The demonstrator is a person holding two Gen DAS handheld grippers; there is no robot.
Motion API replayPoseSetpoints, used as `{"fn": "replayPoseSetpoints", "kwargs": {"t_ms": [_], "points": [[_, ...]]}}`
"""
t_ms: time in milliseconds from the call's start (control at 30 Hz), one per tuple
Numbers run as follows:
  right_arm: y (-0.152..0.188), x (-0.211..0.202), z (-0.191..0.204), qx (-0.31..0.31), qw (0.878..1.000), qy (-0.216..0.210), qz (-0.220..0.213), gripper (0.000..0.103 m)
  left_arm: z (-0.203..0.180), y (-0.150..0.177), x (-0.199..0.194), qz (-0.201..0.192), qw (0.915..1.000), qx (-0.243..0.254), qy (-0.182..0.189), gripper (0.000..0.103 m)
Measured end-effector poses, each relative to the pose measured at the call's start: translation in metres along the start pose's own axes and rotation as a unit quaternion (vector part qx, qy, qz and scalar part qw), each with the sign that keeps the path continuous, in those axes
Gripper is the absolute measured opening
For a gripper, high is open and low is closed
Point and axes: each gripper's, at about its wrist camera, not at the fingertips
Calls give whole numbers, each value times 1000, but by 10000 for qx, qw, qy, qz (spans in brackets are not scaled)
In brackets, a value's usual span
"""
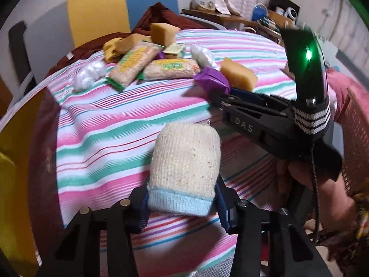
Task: Organize objects
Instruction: 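Lower the mitt into the gold tin and open the left gripper while the right holds the pouch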
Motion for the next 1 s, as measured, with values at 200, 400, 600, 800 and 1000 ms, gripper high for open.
{"fn": "replayPoseSetpoints", "kwargs": {"t_ms": [200, 400, 600, 800, 1000], "points": [[0, 0, 1, -14, 9999, 127, -16, 29, 24, 4, -45, -446, 9977, -484, 146, 48], [0, 0, 2, -54, 9997, 254, -29, 25, 58, 15, -93, -838, 9912, -1019, 147, 48], [0, -1, 5, -133, 9992, 379, -44, 23, 109, 34, -132, -1173, 9827, -1420, -199, 48], [-2, -3, 9, -213, 9984, 516, -22, 22, 170, 56, -150, -1191, 9715, -1973, -562, 48], [0, -10, 8, 122, 9980, 617, 54, 18, 217, 74, -161, -1136, 9597, -2409, -894, 49]]}}
Point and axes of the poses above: each gripper's, at about its wrist camera, not at the fingertips, and x roughly the way its jaws point, z to its left, y to its underside, and after that the axes turned 15 degrees about y, right-handed
